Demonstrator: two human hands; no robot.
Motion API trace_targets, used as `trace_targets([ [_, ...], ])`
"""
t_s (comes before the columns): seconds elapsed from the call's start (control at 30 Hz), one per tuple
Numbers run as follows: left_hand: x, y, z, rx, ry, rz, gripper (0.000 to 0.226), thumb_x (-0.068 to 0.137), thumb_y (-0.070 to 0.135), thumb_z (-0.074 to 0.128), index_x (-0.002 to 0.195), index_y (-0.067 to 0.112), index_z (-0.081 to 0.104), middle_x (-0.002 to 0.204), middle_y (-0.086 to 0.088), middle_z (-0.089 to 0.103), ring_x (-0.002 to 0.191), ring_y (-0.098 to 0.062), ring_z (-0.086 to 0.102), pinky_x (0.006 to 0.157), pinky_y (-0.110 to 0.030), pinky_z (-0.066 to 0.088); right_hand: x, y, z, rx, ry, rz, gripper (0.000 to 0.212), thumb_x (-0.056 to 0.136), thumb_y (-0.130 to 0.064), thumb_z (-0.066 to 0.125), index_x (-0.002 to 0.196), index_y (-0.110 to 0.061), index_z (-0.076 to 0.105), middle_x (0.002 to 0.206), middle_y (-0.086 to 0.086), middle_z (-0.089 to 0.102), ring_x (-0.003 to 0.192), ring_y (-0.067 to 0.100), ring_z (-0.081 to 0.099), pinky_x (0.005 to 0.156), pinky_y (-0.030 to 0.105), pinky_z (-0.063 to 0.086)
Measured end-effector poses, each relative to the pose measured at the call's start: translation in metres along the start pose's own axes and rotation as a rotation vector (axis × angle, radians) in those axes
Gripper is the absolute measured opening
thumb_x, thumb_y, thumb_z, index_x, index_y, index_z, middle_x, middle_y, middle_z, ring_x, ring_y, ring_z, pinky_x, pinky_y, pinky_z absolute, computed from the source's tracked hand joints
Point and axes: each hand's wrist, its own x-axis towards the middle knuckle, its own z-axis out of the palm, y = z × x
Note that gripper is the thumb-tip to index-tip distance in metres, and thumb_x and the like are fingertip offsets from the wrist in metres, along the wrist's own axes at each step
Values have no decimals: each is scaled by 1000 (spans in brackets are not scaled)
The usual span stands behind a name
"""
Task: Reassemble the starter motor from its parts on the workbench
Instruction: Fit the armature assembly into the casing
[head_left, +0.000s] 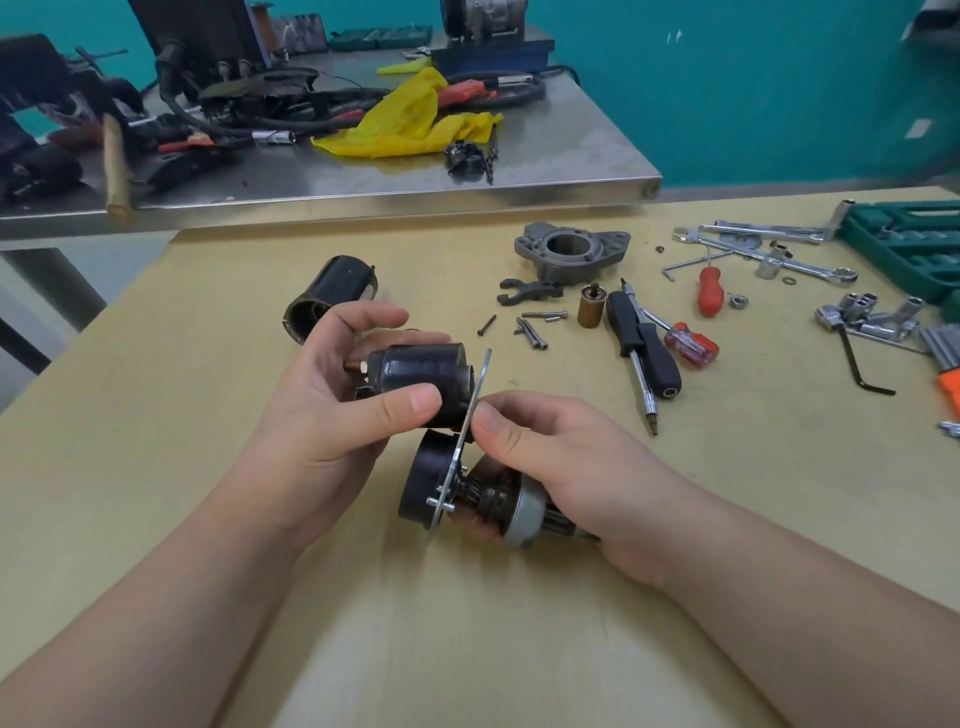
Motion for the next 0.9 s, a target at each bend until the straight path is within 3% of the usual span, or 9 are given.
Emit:
trace_targets([
  [0.27, -4, 3, -1, 24, -38, 33, 61, 63, 9, 86, 117, 20, 62, 121, -15, 76, 103, -32, 75, 89, -44, 63, 0, 2, -1, -36, 1, -8, 47, 89, -48, 70, 119, -11, 70, 83, 9, 79, 68, 23, 77, 55, 26, 58],
  [0.5, -5, 3, -2, 38, -54, 43, 57, 64, 9, 86, 115, 18, 62, 120, -14, 76, 103, -32, 75, 91, -45, 63, 3, 6, -8, -113, -41, -5, 45, 83, -56, 74, 111, -21, 73, 96, 12, 82, 84, 31, 81, 73, 38, 65],
  [0.6, -6, 2, -4, 44, -87, 22, 51, 64, 7, 87, 111, 13, 68, 124, -18, 75, 104, -36, 75, 95, -51, 62, 4, 7, -12, -240, -27, -48, 45, 79, -66, 74, 108, -31, 75, 99, 5, 82, 90, 27, 80, 83, 41, 65],
  [0.67, -6, 2, -4, 37, -117, 8, 52, 60, 9, 96, 108, 16, 74, 125, -17, 74, 105, -36, 74, 93, -49, 62, 5, 8, -15, -388, 42, -127, 51, 76, -74, 72, 109, -35, 76, 105, -5, 79, 98, 20, 78, 94, 45, 62],
  [0.73, -5, 1, -4, 21, -125, -2, 52, 58, 12, 100, 105, 20, 77, 124, -13, 73, 106, -33, 73, 92, -44, 62, 5, 7, -17, -472, 66, -171, 55, 74, -79, 68, 110, -38, 75, 109, -12, 75, 97, 14, 76, 93, 44, 61],
  [0.83, -4, -1, -7, 30, -137, -20, 44, 65, 5, 88, 105, 20, 77, 113, -13, 73, 98, -31, 71, 88, -40, 61, 4, 4, -16, -499, 42, -168, 55, 77, -75, 68, 112, -33, 76, 111, -10, 77, 95, 19, 78, 95, 50, 61],
  [0.9, -3, 0, -8, 59, -152, -25, 47, 63, 7, 92, 106, 20, 77, 111, -15, 73, 98, -33, 71, 89, -43, 61, 3, 2, -17, -515, 28, -176, 53, 80, -68, 67, 116, -30, 76, 111, -11, 77, 97, 22, 78, 96, 53, 60],
])
